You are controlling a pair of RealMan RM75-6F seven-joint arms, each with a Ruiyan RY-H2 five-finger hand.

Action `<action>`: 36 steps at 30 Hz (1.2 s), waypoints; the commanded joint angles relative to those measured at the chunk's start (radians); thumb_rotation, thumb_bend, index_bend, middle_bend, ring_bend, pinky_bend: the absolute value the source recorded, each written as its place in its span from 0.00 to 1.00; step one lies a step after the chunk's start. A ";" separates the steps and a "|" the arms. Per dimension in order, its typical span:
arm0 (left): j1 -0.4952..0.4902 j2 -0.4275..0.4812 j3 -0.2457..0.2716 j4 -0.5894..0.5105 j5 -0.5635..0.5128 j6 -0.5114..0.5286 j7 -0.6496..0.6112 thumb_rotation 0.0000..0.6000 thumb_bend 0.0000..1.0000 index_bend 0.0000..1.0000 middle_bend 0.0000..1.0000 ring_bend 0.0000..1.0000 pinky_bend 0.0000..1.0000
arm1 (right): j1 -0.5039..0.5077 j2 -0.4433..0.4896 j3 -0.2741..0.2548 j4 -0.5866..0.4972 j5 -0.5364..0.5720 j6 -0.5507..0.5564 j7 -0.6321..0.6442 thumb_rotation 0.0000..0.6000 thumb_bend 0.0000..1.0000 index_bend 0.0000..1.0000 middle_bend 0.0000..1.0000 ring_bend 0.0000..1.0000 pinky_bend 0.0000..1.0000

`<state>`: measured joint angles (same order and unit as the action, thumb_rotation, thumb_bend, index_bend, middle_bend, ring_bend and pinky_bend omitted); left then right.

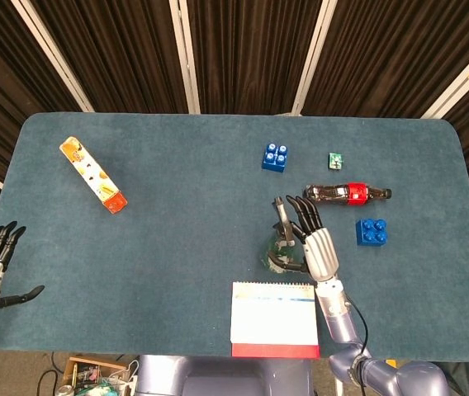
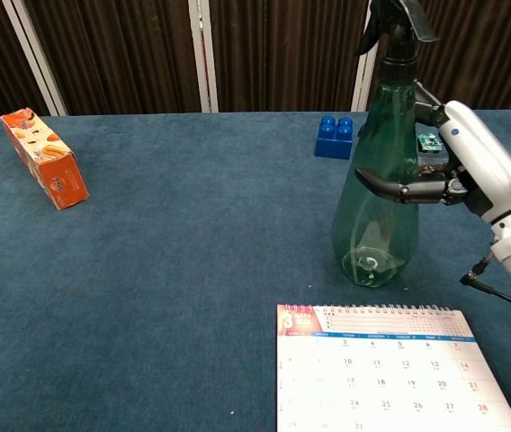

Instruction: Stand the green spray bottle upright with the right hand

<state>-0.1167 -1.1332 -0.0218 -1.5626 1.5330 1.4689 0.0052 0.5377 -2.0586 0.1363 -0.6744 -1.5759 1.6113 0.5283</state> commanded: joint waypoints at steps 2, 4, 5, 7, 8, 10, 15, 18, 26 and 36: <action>0.000 0.001 0.001 0.000 0.000 -0.002 -0.002 1.00 0.05 0.00 0.00 0.00 0.00 | -0.002 0.004 0.002 0.004 0.001 -0.001 0.007 1.00 0.53 0.61 0.02 0.00 0.00; -0.001 0.001 0.001 -0.001 0.001 -0.001 -0.002 1.00 0.05 0.00 0.00 0.00 0.00 | -0.004 0.010 -0.005 0.005 -0.005 0.000 0.016 1.00 0.47 0.44 0.00 0.00 0.00; -0.001 0.000 0.001 -0.001 0.003 -0.001 -0.003 1.00 0.05 0.00 0.00 0.00 0.00 | -0.006 0.013 -0.009 0.003 -0.008 0.000 0.026 1.00 0.44 0.34 0.00 0.00 0.00; -0.002 0.000 0.001 -0.002 0.006 0.000 -0.005 1.00 0.05 0.00 0.00 0.00 0.00 | -0.008 0.022 -0.014 0.000 -0.010 -0.005 0.034 1.00 0.40 0.19 0.00 0.00 0.00; -0.002 0.000 0.002 -0.001 0.006 0.000 -0.006 1.00 0.05 0.00 0.00 0.00 0.00 | -0.009 0.026 -0.014 -0.002 -0.010 -0.006 0.033 1.00 0.38 0.12 0.00 0.00 0.00; -0.001 0.000 0.002 -0.001 0.007 0.001 -0.009 1.00 0.05 0.00 0.00 0.00 0.00 | -0.010 0.034 -0.013 -0.006 -0.010 -0.007 0.027 1.00 0.35 0.04 0.00 0.00 0.00; 0.000 0.000 0.002 0.000 0.010 0.007 -0.014 1.00 0.05 0.00 0.00 0.00 0.00 | -0.017 0.052 -0.018 -0.042 -0.006 -0.025 0.002 1.00 0.22 0.00 0.00 0.00 0.00; 0.002 0.001 0.001 0.001 0.012 0.011 -0.016 1.00 0.05 0.00 0.00 0.00 0.00 | -0.020 0.068 -0.024 -0.071 -0.006 -0.040 -0.034 1.00 0.19 0.00 0.00 0.00 0.00; 0.006 0.004 0.004 0.001 0.020 0.022 -0.025 1.00 0.05 0.00 0.00 0.00 0.00 | -0.033 0.104 -0.031 -0.152 -0.020 -0.023 -0.100 1.00 0.16 0.00 0.00 0.00 0.00; 0.011 0.008 0.008 -0.002 0.032 0.032 -0.030 1.00 0.05 0.00 0.00 0.00 0.00 | -0.067 0.182 -0.045 -0.285 -0.038 0.010 -0.174 1.00 0.10 0.00 0.00 0.00 0.00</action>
<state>-0.1063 -1.1255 -0.0143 -1.5647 1.5643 1.5010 -0.0245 0.4801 -1.8955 0.0960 -0.9339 -1.6082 1.6114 0.3703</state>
